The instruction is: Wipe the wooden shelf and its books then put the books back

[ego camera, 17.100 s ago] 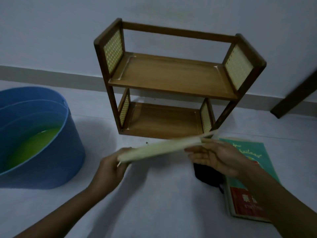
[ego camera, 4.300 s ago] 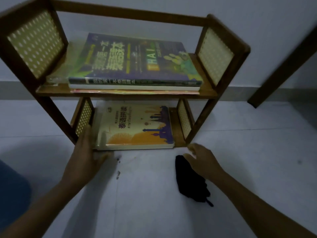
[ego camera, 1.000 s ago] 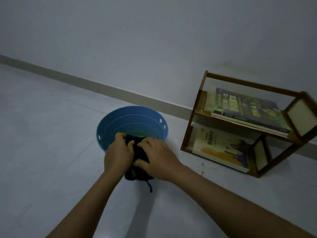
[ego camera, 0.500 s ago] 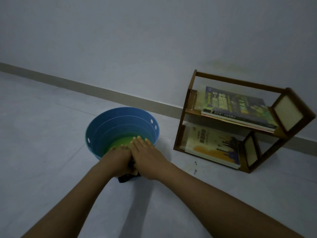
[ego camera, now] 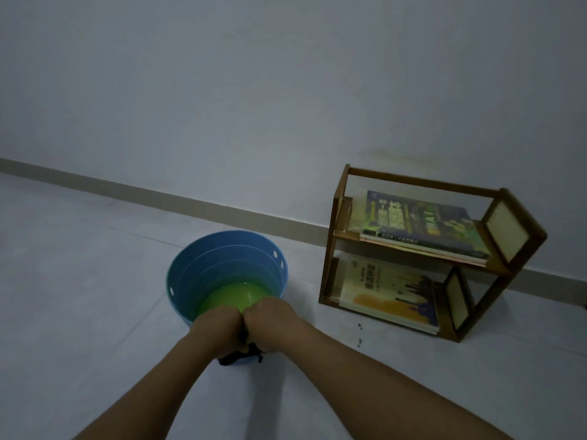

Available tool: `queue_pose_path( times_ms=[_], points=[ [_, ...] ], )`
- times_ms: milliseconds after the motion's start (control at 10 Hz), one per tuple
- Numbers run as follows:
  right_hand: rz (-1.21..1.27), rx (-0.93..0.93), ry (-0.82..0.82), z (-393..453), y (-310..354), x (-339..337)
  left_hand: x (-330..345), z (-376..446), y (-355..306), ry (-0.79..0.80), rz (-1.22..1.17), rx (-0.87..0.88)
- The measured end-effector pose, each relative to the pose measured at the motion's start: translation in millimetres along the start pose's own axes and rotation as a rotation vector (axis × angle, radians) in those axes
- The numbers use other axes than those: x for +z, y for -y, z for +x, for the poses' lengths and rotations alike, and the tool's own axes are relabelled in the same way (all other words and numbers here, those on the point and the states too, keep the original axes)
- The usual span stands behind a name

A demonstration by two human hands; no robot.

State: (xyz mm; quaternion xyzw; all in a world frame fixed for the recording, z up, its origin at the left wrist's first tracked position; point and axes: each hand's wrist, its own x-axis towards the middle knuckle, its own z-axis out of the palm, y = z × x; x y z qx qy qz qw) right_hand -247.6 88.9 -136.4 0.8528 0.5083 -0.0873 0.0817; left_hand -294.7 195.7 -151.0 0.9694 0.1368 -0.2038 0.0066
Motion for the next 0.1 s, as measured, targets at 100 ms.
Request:
queue_pose_path(
  times_ms=[100],
  points=[
    [0.076, 0.025, -0.064, -6.3, -13.6, -17.3, -30.0, -9.4, -0.4, 0.081, 0.048, 0.062]
  ],
)
